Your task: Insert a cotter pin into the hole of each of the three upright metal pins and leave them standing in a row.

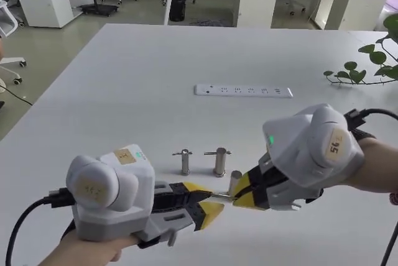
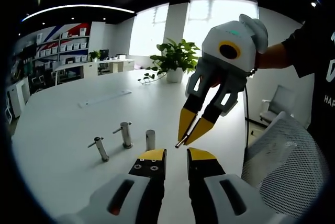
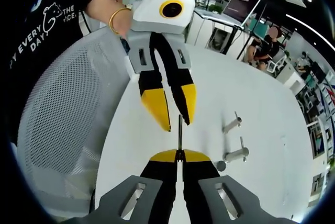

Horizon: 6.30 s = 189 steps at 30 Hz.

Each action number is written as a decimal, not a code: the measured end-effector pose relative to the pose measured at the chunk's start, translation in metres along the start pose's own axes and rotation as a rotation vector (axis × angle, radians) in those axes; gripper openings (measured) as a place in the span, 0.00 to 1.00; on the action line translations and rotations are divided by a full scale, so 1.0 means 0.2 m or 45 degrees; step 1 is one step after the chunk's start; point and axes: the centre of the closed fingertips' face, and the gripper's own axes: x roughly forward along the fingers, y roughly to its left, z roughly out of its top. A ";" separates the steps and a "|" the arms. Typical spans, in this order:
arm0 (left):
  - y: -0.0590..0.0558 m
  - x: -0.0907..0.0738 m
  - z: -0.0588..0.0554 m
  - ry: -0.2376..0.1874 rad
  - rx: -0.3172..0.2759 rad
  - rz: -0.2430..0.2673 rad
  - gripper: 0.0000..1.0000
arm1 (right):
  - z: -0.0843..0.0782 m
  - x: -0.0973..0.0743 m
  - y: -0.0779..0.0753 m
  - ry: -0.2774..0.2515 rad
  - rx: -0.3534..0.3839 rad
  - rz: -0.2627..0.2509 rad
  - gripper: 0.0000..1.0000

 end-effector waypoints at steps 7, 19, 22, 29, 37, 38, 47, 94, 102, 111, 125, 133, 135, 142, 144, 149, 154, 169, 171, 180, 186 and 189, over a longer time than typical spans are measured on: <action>0.03 0.05 -0.01 -0.015 -0.046 0.044 0.21 | -0.06 -0.03 -0.03 0.020 0.023 -0.053 0.00; 0.10 0.16 -0.02 -0.026 -0.068 0.140 0.31 | -0.21 -0.07 -0.10 0.094 0.139 -0.131 0.00; 0.13 0.19 -0.03 -0.022 -0.076 0.162 0.31 | -0.24 -0.07 -0.12 0.118 0.157 -0.145 0.00; 0.18 0.28 -0.09 0.030 -0.068 0.195 0.31 | -0.35 -0.05 -0.16 0.199 0.188 -0.172 0.00; 0.24 0.33 -0.13 0.061 -0.072 0.231 0.29 | -0.43 -0.01 -0.21 0.260 0.227 -0.178 0.00; 0.24 0.33 -0.13 0.065 -0.068 0.234 0.28 | -0.44 -0.01 -0.21 0.265 0.234 -0.178 0.00; 0.24 0.40 -0.13 0.060 -0.109 0.207 0.27 | -0.50 0.03 -0.26 0.324 0.192 -0.179 0.00; 0.27 0.52 -0.19 0.135 -0.005 0.166 0.12 | -0.40 0.11 -0.31 0.292 0.024 -0.129 0.00; 0.28 0.53 -0.19 0.128 -0.014 0.184 0.12 | -0.37 0.13 -0.31 0.262 0.069 -0.125 0.00; 0.28 0.53 -0.20 0.102 -0.056 0.206 0.12 | -0.34 0.15 -0.32 0.230 0.071 -0.125 0.00; 0.28 0.53 -0.20 0.097 -0.093 0.214 0.12 | -0.32 0.09 -0.32 0.176 0.111 -0.156 0.06; 0.28 0.51 -0.22 0.105 -0.094 0.217 0.12 | -0.34 0.07 -0.31 0.182 0.113 -0.170 0.00; 0.28 0.51 -0.22 0.103 -0.100 0.217 0.12 | -0.34 0.07 -0.31 0.178 0.110 -0.166 0.00; 0.28 0.51 -0.22 0.100 -0.109 0.213 0.11 | -0.31 0.09 -0.31 0.171 0.076 -0.157 0.00; 0.28 0.51 -0.22 0.099 -0.113 0.213 0.11 | -0.31 0.09 -0.32 0.175 0.062 -0.157 0.00; 0.28 0.51 -0.22 0.100 -0.116 0.212 0.11 | -0.31 0.09 -0.32 0.174 0.059 -0.154 0.00; 0.28 0.51 -0.22 0.098 -0.138 0.215 0.11 | -0.30 0.09 -0.32 0.176 0.050 -0.158 0.00; 0.28 0.50 -0.19 0.076 -0.157 0.215 0.21 | -0.29 0.10 -0.32 0.135 0.153 -0.163 0.02; 0.28 0.50 -0.21 0.097 -0.147 0.218 0.22 | -0.29 0.10 -0.32 0.131 0.168 -0.165 0.04; 0.28 0.46 -0.21 0.112 -0.121 0.232 0.31 | -0.25 0.13 -0.33 0.039 0.347 -0.143 0.13; 0.30 0.43 -0.23 0.133 -0.111 0.252 0.37 | -0.25 0.17 -0.32 0.028 0.389 -0.133 0.13; 0.30 0.40 -0.24 0.150 -0.105 0.258 0.39 | -0.24 0.18 -0.32 0.015 0.406 -0.130 0.13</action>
